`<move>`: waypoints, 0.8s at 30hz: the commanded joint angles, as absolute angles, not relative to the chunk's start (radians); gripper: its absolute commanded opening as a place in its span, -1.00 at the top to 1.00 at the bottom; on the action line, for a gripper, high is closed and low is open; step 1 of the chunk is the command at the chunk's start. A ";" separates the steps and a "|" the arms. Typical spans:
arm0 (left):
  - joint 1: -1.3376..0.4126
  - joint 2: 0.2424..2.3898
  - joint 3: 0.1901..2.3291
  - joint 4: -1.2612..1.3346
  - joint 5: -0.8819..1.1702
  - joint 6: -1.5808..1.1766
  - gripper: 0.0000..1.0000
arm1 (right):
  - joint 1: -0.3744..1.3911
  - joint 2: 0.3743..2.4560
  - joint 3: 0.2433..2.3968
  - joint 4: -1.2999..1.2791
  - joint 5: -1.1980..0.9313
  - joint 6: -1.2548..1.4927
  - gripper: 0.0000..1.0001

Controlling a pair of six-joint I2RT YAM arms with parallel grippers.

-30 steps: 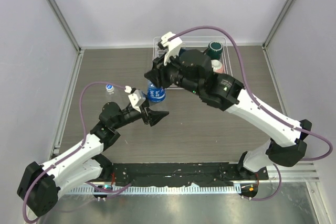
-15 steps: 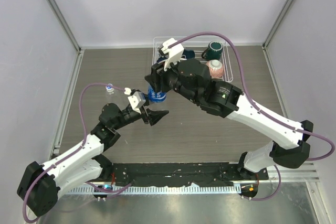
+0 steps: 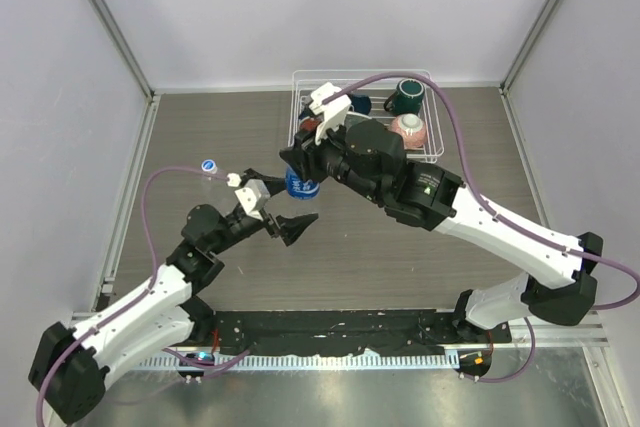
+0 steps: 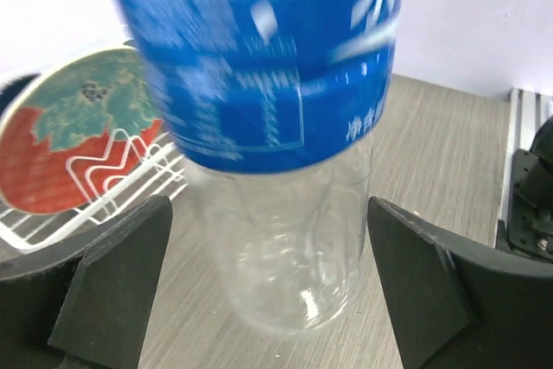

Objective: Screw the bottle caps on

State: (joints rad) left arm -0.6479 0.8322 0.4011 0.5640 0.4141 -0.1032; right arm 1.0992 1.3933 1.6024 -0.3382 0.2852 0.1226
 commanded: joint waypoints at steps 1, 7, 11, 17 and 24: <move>-0.647 0.695 0.394 0.548 0.316 -0.032 -1.00 | 1.098 1.353 1.539 -0.265 0.311 0.051 0.99; -0.646 0.427 0.417 0.246 0.215 0.018 -0.99 | 1.098 1.394 1.396 -0.088 0.348 0.012 0.98; -0.646 0.406 0.497 0.196 0.010 -0.035 -0.99 | 1.097 1.430 1.243 0.125 0.379 0.005 0.98; -0.631 0.580 0.679 0.169 -0.285 -0.019 -1.00 | 1.095 1.515 1.125 0.388 0.423 0.023 0.99; -0.566 0.638 0.752 0.088 -0.295 -0.087 -0.99 | 1.101 1.588 1.046 0.566 0.468 0.057 0.98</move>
State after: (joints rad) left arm -0.6044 0.6239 0.7017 0.1432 -0.2298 -0.0376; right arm 1.0977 1.5822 1.0695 0.3443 0.4076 0.0326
